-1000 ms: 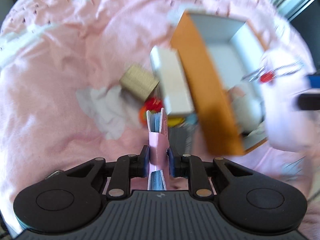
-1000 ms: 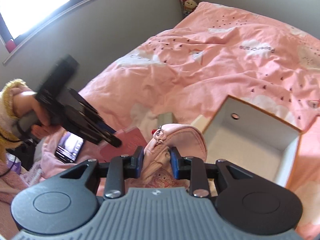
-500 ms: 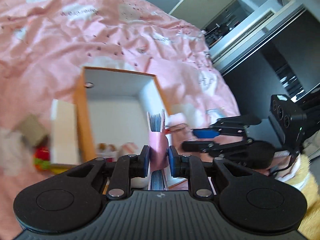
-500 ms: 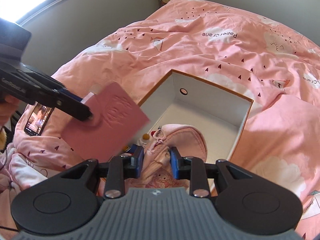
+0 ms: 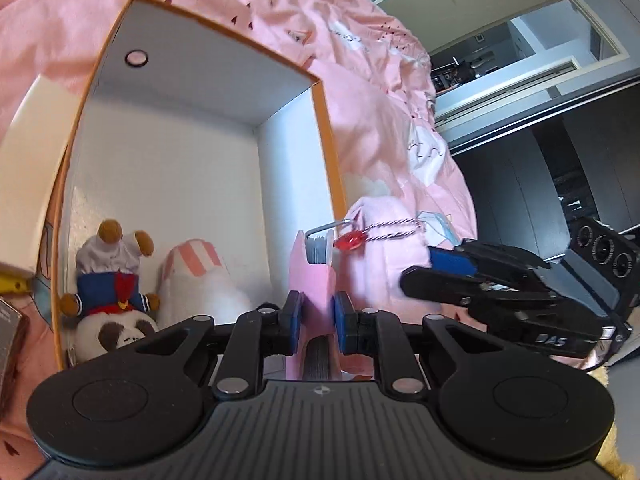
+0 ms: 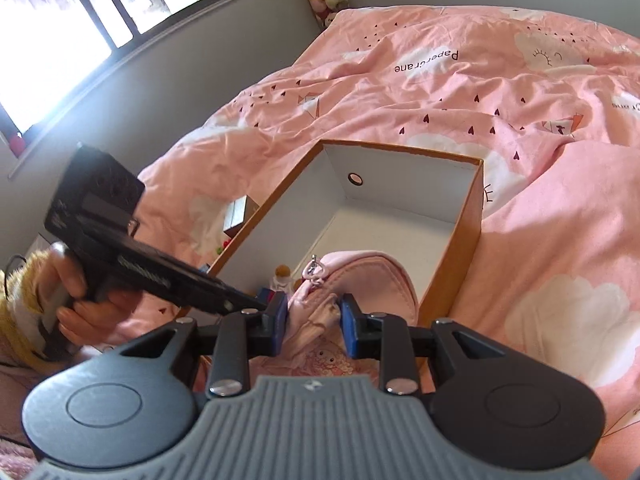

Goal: Organize objects
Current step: 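Lower the pink wallet into the box with the left gripper while the right gripper lowers the pouch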

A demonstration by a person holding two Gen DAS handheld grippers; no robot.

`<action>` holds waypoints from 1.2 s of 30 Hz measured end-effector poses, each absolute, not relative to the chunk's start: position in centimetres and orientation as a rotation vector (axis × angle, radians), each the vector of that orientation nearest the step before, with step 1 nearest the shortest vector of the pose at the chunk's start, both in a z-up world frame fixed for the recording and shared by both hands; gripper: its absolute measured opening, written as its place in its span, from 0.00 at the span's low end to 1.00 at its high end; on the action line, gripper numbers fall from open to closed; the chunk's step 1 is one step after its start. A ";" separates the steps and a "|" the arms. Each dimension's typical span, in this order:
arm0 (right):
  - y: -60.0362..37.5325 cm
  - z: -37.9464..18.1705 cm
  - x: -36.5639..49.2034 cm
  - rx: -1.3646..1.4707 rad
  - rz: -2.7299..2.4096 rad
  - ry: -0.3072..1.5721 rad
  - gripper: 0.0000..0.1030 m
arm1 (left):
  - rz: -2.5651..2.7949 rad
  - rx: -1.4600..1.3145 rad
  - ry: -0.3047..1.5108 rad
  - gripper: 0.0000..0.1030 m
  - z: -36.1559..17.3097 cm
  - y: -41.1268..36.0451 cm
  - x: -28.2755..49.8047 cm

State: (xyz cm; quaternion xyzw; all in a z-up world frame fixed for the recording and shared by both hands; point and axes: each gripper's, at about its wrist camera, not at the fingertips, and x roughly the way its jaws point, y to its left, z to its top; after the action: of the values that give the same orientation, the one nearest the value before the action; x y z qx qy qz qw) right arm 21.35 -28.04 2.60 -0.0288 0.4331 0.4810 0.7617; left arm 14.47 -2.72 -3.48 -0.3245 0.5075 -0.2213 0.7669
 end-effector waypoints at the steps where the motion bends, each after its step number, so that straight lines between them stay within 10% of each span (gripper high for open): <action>1: -28.0 2.5 21.3 -0.049 1.054 0.940 0.29 | -0.465 -0.683 1.103 0.18 -3.7 -2.9 14.4; 29: -22.9 -1.3 18.9 -0.480 0.856 1.042 0.36 | -0.394 -0.520 1.103 0.15 -3.8 -3.0 13.1; 36: -20.9 -1.3 17.1 -0.723 0.764 0.973 0.20 | -0.407 -0.526 1.112 0.15 -4.0 -3.1 13.2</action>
State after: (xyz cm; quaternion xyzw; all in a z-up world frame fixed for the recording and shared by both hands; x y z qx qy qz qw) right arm 17.07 -20.90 -1.28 -0.3313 0.4462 0.3500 0.7541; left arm 13.17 -3.11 -4.02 -0.2448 0.5179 -0.1897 0.7974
